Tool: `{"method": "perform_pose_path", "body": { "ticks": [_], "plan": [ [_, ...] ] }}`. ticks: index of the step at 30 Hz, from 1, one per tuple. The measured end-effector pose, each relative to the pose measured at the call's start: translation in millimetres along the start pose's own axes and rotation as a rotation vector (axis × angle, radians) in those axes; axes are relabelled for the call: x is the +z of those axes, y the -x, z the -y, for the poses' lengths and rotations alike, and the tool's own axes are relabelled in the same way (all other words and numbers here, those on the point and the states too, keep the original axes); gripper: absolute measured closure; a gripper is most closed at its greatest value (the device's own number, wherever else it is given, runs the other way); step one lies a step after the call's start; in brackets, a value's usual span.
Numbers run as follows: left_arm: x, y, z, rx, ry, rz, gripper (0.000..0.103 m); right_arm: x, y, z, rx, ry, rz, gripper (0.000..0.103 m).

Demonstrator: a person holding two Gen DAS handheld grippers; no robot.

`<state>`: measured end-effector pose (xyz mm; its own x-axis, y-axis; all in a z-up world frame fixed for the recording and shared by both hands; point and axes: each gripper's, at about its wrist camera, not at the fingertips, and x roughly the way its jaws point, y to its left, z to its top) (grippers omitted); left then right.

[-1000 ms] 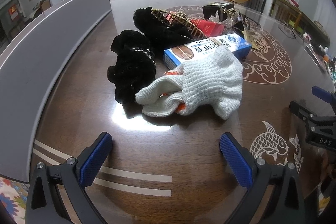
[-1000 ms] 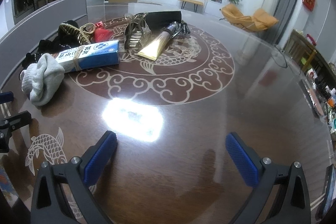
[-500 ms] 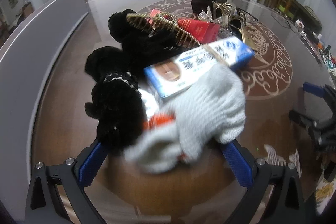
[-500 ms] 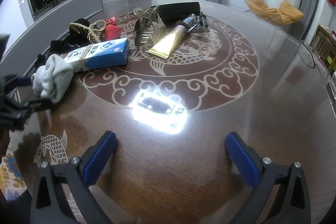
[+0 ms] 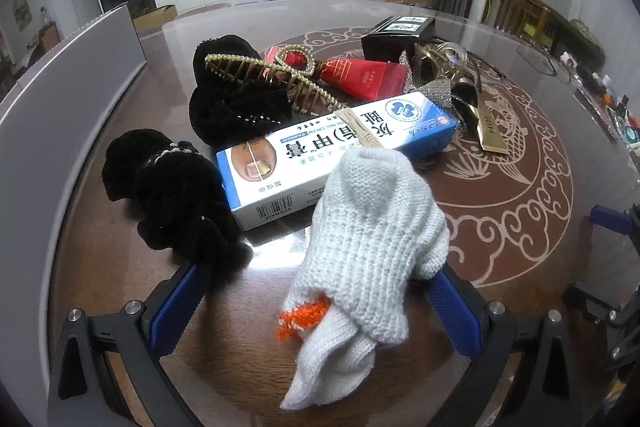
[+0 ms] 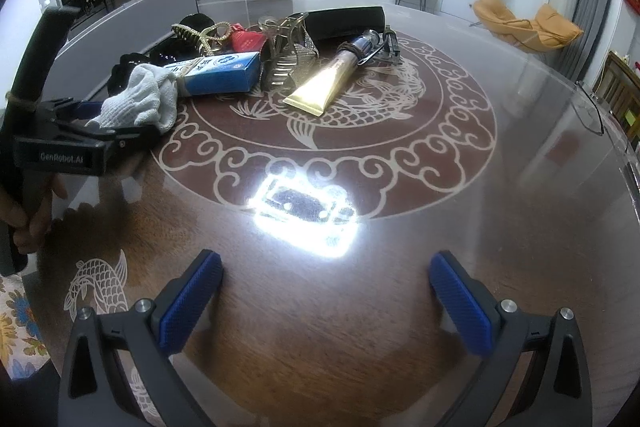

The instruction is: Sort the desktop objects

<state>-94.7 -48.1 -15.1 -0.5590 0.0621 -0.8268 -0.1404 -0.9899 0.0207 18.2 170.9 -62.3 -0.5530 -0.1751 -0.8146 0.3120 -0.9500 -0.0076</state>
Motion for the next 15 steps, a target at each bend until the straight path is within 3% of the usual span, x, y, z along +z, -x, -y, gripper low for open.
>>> {"method": "perform_pose_path", "body": {
  "ticks": [15],
  "plan": [
    [3.8, -5.1, 2.6, 0.003, -0.007, 0.009, 0.000, 1.6, 0.2, -0.8, 0.001, -0.001, 0.001, 0.000]
  ]
}}
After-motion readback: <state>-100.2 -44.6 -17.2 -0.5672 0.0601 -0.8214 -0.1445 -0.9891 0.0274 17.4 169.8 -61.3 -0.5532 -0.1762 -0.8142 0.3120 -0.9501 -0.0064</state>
